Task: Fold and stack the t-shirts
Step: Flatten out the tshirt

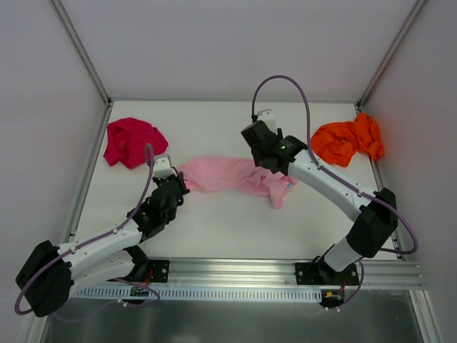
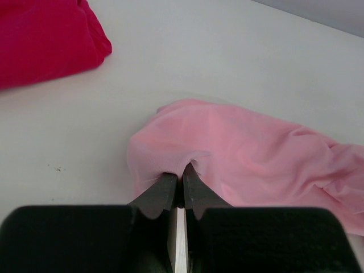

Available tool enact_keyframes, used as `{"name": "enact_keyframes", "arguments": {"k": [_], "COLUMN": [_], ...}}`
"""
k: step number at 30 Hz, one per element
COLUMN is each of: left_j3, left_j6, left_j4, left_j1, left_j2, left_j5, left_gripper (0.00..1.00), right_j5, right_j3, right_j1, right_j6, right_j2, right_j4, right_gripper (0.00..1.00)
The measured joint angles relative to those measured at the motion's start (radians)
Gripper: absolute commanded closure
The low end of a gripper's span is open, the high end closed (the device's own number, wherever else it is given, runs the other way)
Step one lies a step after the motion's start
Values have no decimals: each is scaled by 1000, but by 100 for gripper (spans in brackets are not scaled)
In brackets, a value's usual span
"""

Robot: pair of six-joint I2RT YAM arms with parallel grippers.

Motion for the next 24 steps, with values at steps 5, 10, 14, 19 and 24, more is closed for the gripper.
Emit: {"name": "enact_keyframes", "arguments": {"k": [5,10,14,19,24], "left_j3": [0,0,0,0,0], "left_j6": [2,2,2,2,3], "left_j4": [0,0,0,-1,-2], "left_j1": [0,0,0,0,0], "left_j2": [0,0,0,0,0], "left_j5": [0,0,1,0,0], "left_gripper": [100,100,100,100,100], "right_j5": [-76,-130,-150,-154,-154], "right_j3": [-124,-261,-300,-302,-310], "right_j1": [-15,-2,14,23,23], "right_j6": [60,105,125,130,130], "right_j2": [5,3,3,3,14], "right_j4": [0,26,35,64,87], "right_gripper": [49,50,50,50,50]}}
